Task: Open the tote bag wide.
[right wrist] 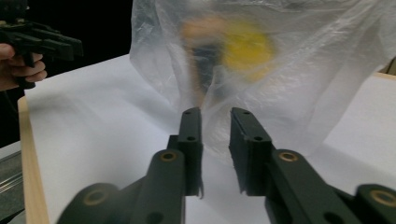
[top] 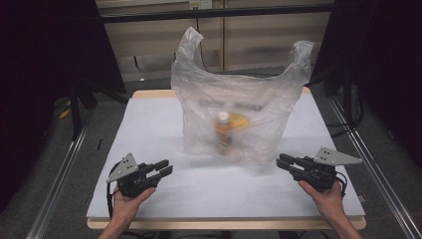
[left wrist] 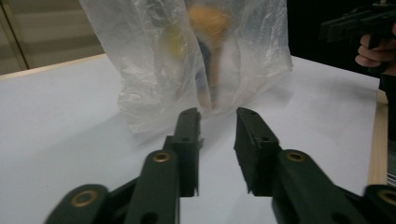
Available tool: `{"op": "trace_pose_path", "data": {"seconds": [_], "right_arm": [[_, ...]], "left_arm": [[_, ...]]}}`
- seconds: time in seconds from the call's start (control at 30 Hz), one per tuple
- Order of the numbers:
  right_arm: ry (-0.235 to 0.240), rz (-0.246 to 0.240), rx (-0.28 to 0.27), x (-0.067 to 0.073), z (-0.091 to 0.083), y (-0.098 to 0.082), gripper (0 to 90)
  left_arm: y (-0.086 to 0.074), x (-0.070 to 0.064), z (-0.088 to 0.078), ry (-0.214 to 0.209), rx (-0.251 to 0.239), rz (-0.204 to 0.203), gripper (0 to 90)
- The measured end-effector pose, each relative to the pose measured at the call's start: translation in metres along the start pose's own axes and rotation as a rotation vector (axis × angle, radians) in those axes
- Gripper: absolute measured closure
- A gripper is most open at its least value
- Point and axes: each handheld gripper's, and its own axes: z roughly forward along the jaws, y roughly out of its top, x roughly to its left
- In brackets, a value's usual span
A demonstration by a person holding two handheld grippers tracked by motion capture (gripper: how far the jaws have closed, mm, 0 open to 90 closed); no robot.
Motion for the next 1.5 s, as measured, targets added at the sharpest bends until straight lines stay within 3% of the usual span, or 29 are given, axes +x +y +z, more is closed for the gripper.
{"op": "trace_pose_path", "data": {"seconds": [0.07,0.23,0.3,0.43,0.5,0.73,0.93,1.27,1.5], "right_arm": [[0.020,0.003,0.013,-0.001,0.003,0.003,81.3],[0.037,0.015,0.030,0.000,0.008,0.007,87.8],[0.058,0.022,0.024,0.000,0.009,0.013,90.0],[0.083,0.026,0.025,0.000,0.015,0.019,90.0],[0.087,0.021,0.026,0.000,0.018,0.023,90.0],[0.107,0.017,-0.007,-0.003,0.029,0.047,90.0],[0.122,0.023,-0.020,-0.008,0.037,0.065,90.0],[0.127,-0.015,-0.030,-0.016,0.042,0.097,90.0],[0.123,-0.015,-0.044,-0.019,0.051,0.115,90.0]], "left_arm": [[0.004,0.002,0.001,-0.001,0.015,0.014,74.8],[0.014,0.003,0.006,-0.024,0.035,-0.011,85.4],[0.022,0.002,0.013,-0.062,0.022,-0.015,89.2],[0.031,-0.002,0.021,-0.082,0.032,-0.004,90.0],[0.035,-0.004,0.026,-0.107,0.023,-0.001,90.0],[0.053,-0.002,0.036,-0.131,-0.013,-0.007,90.0],[0.062,0.002,0.044,-0.120,-0.013,0.001,90.0],[0.083,0.011,0.057,-0.101,-0.007,0.032,90.0],[0.101,0.016,0.067,-0.114,-0.021,0.031,90.0]]}}
